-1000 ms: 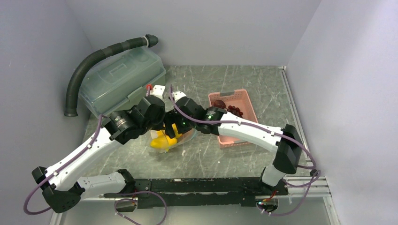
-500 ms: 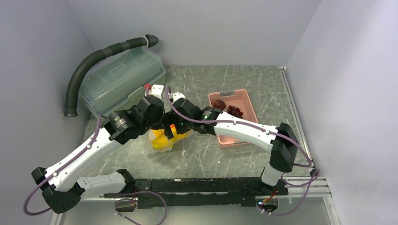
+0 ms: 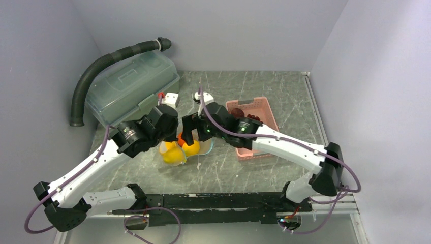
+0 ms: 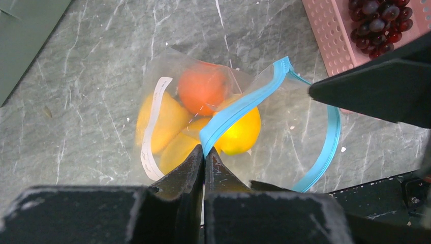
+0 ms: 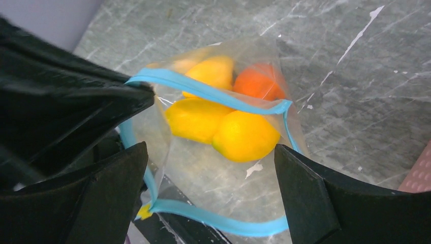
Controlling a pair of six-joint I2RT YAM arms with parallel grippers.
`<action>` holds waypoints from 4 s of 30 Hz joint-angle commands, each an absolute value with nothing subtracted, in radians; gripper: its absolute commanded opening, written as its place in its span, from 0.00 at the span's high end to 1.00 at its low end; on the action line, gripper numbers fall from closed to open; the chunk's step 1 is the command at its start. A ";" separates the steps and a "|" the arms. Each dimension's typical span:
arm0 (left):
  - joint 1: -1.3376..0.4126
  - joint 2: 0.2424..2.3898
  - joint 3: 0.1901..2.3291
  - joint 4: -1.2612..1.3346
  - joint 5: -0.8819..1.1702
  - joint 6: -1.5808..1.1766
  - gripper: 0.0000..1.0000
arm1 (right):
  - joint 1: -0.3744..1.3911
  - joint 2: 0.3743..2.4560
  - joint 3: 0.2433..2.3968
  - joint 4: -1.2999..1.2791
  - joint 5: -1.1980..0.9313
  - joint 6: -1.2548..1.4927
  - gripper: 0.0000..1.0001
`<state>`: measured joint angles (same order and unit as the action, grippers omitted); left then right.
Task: Place the food in the zip-top bag and seal the zipper
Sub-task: Place the fake fruit in the zipper food storage bag, then pick up the fake fruit from the bin.
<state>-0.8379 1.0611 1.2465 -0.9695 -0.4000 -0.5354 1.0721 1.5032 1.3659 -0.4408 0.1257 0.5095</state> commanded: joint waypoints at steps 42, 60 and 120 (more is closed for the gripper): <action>-0.840 1.058 1.261 -0.946 -0.384 -0.525 0.91 | 0.549 1.401 1.137 -0.626 0.394 0.557 0.02; -0.836 1.050 1.269 -0.967 -0.393 -0.523 0.91 | 0.412 1.685 1.162 -0.529 0.289 0.573 0.01; -0.835 1.039 1.258 -0.960 -0.380 -0.548 0.91 | 0.419 1.122 1.052 -0.473 0.063 0.502 1.00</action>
